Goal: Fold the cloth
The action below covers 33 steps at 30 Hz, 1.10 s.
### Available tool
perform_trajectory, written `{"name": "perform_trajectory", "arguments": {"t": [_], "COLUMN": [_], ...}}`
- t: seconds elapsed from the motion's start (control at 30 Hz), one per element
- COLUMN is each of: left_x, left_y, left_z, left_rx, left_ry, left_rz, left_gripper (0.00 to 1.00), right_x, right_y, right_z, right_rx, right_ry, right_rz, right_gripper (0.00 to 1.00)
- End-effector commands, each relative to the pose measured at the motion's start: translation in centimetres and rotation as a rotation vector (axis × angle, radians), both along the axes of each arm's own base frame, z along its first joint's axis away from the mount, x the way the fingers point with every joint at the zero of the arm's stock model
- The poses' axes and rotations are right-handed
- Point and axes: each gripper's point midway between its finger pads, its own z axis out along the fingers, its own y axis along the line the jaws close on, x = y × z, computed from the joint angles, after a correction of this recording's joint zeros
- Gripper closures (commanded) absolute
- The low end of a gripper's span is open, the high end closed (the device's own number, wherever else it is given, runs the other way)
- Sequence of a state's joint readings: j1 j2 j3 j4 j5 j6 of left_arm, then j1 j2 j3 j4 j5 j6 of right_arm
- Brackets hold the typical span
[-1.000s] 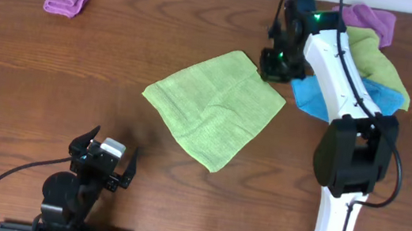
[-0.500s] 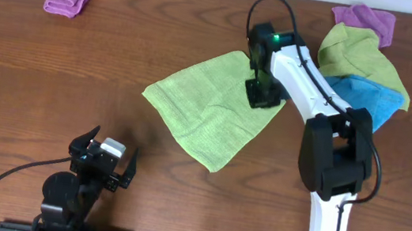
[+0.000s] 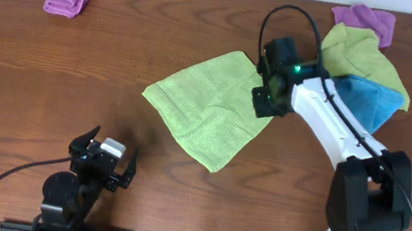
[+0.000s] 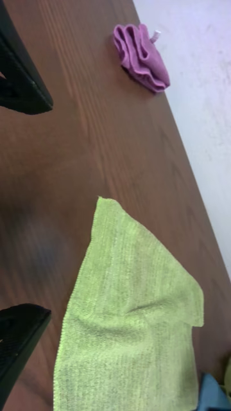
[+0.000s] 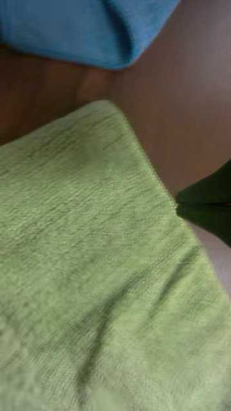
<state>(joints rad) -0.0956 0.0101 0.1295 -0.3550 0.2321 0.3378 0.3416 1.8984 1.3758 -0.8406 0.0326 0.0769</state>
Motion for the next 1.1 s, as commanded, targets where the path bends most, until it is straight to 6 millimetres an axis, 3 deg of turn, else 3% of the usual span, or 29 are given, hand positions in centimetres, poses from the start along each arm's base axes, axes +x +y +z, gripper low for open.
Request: {"name": "perform_trajectory", "arguments": {"t": [0.0,0.3,0.63,0.93,1.07], "left_x": [-0.1,-0.1,-0.1,-0.1,-0.1], "left_y": [0.0,0.0,0.0,0.0,0.0], "left_z": [-1.0,-1.0,-1.0,-1.0,-1.0], "left_rx": [0.009,0.009,0.009,0.009,0.009], "left_ry": [0.020,0.020,0.020,0.020,0.020], "left_rz": [-0.003,-0.003,-0.003,-0.003,-0.003], "left_gripper": [0.05,0.05,0.05,0.05,0.05], "right_x": [0.2,1.3,3.3,0.4,-1.4], "right_y": [-0.7,-2.1,-1.6,-1.4,-0.2], "right_z": [-1.9,-4.7,-4.6,-7.7,-7.9], "right_rx": [0.001,-0.009,0.024,-0.026,-0.037], "right_ry": [0.014,0.033,-0.041,0.094,0.155], "right_rz": [-0.053,-0.123,-0.158,-0.134,-0.097], "right_gripper": [0.98,0.99,0.98,0.98,0.98]}}
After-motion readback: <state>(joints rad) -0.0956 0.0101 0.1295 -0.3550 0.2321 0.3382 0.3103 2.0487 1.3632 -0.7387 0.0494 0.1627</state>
